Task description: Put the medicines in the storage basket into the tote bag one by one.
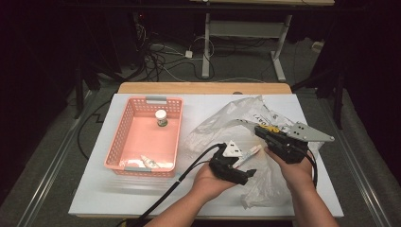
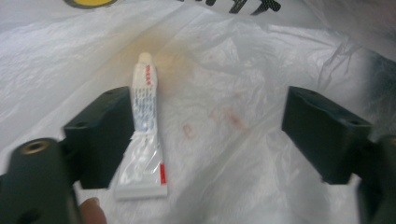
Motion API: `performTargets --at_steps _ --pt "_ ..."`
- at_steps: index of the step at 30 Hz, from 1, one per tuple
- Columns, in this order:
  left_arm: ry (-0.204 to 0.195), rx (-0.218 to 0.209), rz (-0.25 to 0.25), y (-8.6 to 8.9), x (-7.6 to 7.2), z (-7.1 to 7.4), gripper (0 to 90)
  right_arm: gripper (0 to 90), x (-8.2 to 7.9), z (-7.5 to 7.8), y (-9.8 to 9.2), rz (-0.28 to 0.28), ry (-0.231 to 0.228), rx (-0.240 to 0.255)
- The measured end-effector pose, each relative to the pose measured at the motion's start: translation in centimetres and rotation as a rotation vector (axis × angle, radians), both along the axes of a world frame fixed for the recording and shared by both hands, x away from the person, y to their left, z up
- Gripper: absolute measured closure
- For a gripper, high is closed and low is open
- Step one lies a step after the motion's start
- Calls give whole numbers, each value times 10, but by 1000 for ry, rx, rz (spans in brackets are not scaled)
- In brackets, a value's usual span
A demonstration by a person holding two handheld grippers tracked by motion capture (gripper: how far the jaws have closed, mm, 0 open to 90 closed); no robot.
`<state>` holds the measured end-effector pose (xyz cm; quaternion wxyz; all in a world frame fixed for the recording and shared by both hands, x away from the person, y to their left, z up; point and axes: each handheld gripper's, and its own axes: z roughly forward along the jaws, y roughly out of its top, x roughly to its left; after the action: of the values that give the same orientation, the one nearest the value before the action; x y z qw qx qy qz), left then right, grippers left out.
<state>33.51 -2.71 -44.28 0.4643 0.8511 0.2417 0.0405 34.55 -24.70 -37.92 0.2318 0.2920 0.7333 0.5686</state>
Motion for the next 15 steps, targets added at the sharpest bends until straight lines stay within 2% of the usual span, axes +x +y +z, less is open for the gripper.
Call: performTargets --at_steps 2,4,6,8,15 --pt "-4 -10 -4 6 -5 0 129 900 0 0 0 -1 -3 -6" --pt "2 -17 3 10 -8 2 37 900 0 0 0 0 -2 -4" --pt "11 -35 9 16 -11 4 0 900 0 0 1 0 3 -6" --pt "14 -51 22 21 -14 6 0 900 0 -1 1 1 5 -5" --pt "-8 -33 23 39 -25 15 0 900 0 -1 0 -3 5 -2"
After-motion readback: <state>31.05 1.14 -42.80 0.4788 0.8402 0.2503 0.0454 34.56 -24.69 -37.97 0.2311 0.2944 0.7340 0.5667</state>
